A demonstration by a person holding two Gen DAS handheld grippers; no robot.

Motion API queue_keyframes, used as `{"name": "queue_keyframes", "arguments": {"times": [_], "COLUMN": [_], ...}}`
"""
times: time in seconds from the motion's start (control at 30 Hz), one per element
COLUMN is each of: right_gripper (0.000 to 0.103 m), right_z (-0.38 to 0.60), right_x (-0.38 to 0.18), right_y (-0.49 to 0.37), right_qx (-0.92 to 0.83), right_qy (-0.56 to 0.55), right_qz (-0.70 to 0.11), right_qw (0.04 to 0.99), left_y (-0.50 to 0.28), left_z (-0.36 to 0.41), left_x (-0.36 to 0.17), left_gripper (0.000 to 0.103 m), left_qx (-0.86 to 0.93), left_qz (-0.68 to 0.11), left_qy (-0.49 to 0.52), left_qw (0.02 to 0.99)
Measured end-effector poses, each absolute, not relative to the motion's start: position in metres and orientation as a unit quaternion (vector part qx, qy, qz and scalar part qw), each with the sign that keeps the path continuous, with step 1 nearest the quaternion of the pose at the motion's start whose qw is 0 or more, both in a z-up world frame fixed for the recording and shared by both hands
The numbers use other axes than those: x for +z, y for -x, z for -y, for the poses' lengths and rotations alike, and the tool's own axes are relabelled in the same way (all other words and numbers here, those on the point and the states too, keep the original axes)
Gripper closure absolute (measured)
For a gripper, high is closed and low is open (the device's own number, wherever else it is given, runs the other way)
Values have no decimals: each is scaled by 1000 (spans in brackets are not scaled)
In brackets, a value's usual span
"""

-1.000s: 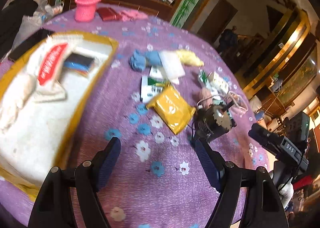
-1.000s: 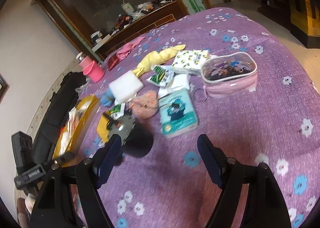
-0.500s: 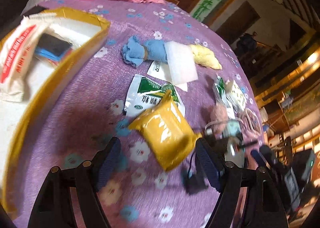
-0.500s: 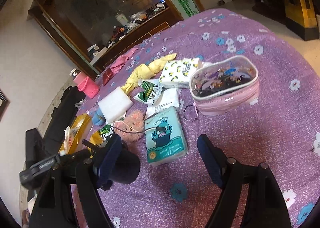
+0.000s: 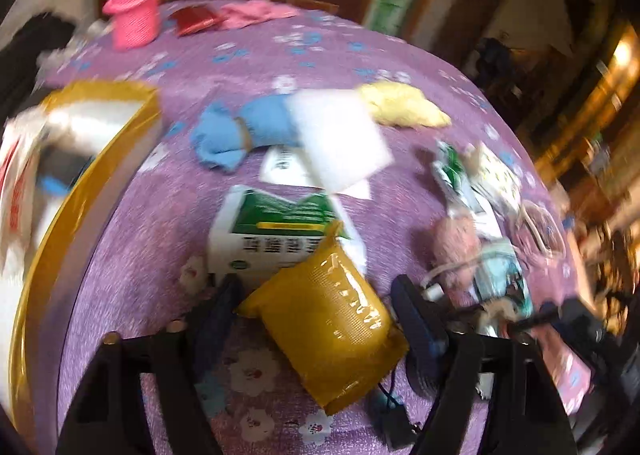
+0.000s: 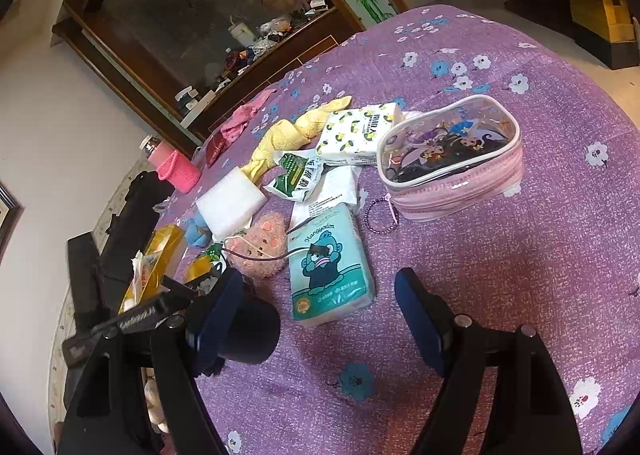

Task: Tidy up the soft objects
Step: 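Grasp the gold foil packet with the left tool, then grasp the teal Hangyodon packet with the right tool while the left tool holds the gold packet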

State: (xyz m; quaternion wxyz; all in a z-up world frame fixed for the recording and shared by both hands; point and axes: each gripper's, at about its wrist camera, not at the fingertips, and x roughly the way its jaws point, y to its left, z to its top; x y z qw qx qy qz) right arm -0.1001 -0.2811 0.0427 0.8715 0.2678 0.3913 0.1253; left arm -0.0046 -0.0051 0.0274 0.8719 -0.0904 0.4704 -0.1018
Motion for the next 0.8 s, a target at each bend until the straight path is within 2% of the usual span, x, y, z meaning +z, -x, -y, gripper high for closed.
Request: {"name": "queue_keyframes", "arguments": {"times": [0.13,0.47,0.67,0.8], "right_gripper": [26,26,26,26], "right_z": [283,288,243,229], "right_x": [40,40,48,38], "right_y": [100,102,101,81], "right_qx": [122,120,106,90], "right_qy": [-272,-280,-95,-39], "right_qz": [-394,-403,-464,-490], "right_qw": [870,863,874,866], "left_y": [13,53,70,70], "left_z": [10,-31,-39,-40], "left_x": [33,66,74,70], "left_gripper": [45,45,45,45], "left_qx": [-129,-180,-198,-205], "left_qz": [-457,-426,-409,-413], "left_qy": [63,139,135,139], "left_qw": [878,876,880,876]}}
